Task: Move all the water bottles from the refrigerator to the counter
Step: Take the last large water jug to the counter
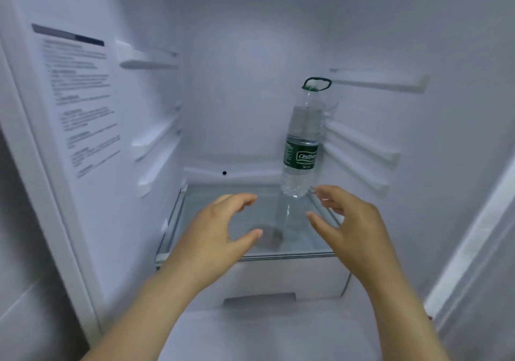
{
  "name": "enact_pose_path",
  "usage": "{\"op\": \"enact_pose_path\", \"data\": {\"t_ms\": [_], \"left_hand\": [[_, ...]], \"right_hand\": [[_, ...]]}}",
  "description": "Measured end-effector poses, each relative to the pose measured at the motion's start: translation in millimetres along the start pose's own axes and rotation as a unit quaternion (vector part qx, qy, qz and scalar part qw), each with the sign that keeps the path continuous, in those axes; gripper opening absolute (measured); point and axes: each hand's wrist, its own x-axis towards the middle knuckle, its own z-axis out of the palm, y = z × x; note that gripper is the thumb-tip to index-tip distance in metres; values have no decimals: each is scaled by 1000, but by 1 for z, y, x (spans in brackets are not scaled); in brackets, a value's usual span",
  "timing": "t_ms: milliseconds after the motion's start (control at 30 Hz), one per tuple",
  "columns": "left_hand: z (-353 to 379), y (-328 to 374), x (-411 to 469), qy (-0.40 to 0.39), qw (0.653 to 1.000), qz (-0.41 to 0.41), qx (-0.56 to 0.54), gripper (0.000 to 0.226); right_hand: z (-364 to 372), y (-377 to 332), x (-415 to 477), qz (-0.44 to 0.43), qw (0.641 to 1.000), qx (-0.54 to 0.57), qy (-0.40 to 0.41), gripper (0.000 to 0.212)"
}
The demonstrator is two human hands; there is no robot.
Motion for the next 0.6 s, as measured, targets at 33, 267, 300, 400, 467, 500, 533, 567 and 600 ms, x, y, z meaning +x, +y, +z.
{"op": "enact_pose_path", "data": {"t_ms": [33,267,300,400,467,500,533,567,600], "left_hand": [[4,-2,10,2,1000,0,6,49],[28,-23,56,18,999,-14,24,49],[31,-26,61,17,1000,-15,22,49],[38,-33,76,19,1000,-15,10,49],[42,-36,86,23,1000,-14,1,49],[44,-38,92,23,1000,-13,-4,48],[46,-40,98,22,1000,-11,-9,48],[49,-41,104,21,1000,-11,-14,48],[51,-43,111,22,1000,-11,-18,48]], "right_hand": [[3,7,9,2,1000,6,0,42],[29,41,54,21,999,30,3,45],[33,45,58,27,999,36,4,44],[43,51,67,44,998,49,3,43],[48,55,73,49,998,49,2,43],[50,57,76,54,997,49,4,42],[52,59,79,61,997,49,7,42],[54,61,83,68,996,50,8,42],[56,64,86,76,996,50,7,43]]}}
